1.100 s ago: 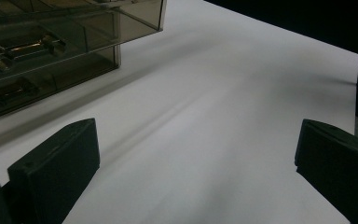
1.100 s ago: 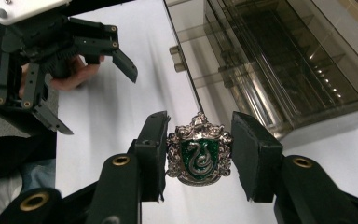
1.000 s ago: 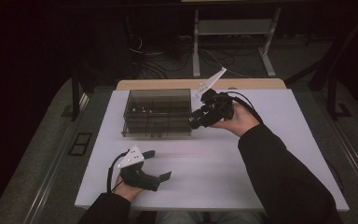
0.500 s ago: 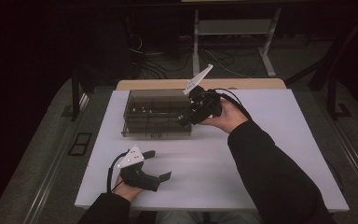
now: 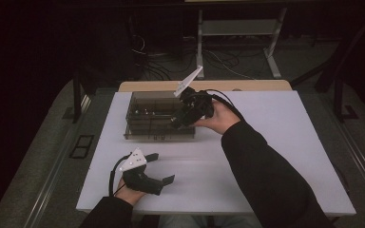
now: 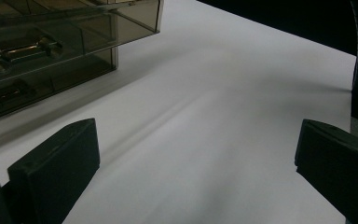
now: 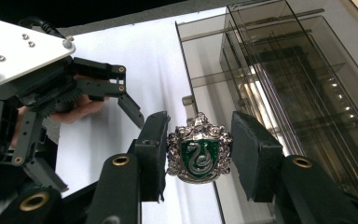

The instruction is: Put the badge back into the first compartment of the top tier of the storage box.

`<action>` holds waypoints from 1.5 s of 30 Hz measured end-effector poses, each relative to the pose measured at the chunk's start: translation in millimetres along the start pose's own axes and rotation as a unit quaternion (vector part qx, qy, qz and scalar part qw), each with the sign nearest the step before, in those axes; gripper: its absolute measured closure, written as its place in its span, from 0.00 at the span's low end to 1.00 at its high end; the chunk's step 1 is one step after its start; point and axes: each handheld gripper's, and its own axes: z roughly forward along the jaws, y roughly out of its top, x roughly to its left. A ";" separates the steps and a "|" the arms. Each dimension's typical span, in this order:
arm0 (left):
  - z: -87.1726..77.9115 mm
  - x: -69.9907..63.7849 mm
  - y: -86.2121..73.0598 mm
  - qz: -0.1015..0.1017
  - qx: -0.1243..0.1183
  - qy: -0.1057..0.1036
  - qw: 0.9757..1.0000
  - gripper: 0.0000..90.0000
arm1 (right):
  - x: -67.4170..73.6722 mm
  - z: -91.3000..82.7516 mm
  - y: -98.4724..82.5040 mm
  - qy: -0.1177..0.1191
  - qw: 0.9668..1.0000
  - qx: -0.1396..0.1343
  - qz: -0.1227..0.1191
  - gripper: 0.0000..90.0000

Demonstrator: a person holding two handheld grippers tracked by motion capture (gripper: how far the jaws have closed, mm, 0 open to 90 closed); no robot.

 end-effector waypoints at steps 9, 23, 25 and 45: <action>-0.3 0.5 0.0 0.000 0.000 0.000 1.000 0.00 | -3.8 12.3 7.6 0.005 1.000 0.000 -0.005 0.63; 0.1 0.5 -0.1 -0.001 0.000 -0.002 1.000 0.00 | -10.2 32.6 25.2 0.010 1.000 -0.003 -0.003 0.63; 0.3 0.8 -0.3 -0.001 0.001 -0.001 1.000 0.00 | -11.9 36.7 26.8 0.010 1.000 -0.004 -0.003 0.63; -0.8 2.3 -0.5 -0.006 -0.002 -0.001 1.000 0.00 | -20.6 72.0 39.5 0.017 1.000 -0.011 0.009 0.63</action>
